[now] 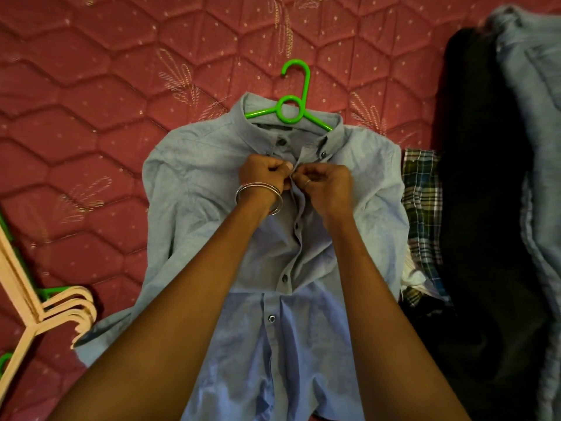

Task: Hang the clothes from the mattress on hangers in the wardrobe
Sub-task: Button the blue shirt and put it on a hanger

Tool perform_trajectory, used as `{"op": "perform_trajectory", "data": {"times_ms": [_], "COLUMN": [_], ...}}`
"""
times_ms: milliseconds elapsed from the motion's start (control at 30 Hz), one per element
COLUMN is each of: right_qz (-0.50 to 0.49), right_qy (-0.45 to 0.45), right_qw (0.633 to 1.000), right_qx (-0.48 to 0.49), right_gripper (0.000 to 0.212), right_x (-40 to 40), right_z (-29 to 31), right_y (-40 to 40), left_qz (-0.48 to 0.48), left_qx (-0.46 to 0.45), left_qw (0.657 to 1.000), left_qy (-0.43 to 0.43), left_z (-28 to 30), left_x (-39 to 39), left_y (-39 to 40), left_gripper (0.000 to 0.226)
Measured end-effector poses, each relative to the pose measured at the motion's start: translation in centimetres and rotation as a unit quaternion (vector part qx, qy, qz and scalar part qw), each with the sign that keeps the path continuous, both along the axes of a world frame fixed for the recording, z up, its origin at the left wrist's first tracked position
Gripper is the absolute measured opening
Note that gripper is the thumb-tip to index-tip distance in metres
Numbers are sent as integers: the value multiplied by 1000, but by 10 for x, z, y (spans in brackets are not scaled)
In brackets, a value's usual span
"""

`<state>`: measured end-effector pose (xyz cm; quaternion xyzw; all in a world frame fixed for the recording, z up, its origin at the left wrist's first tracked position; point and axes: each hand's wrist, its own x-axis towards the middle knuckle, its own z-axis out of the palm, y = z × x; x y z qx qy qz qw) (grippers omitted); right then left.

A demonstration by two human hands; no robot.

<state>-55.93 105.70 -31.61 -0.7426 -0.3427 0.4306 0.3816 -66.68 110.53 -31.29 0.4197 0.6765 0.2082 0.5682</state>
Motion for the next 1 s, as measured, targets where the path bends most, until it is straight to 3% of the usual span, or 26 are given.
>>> {"op": "perform_trajectory", "data": {"times_ms": [133, 433, 567, 667, 733, 833, 1000], "right_qz": [-34, -44, -30, -42, -41, -21, 35], "right_qy": [-20, -73, -13, 148, 198, 137, -100], "right_qw": [999, 995, 999, 988, 979, 990, 992], "right_qx": [15, 52, 36, 27, 9, 6, 61], "right_gripper": [8, 11, 3, 8, 9, 13, 7], "right_x": [-11, -17, -12, -7, -5, -4, -7], "right_z": [-1, -7, -5, 0, 3, -1, 2], "right_y": [-4, -11, -10, -14, -14, -11, -9], "left_qz": [-51, -16, 23, 68, 62, 33, 11], "left_qx": [9, 68, 97, 78, 75, 93, 101], "left_qw": [998, 991, 991, 994, 995, 994, 992], "left_qy": [25, 114, 86, 36, 29, 44, 77], "left_z": [1, 1, -1, -3, -4, -3, -1], "left_x": [-5, 6, 4, 4, 3, 3, 5], "left_y": [2, -2, -9, -11, -13, -12, -9], "left_gripper": [22, 19, 7, 34, 38, 35, 32]}}
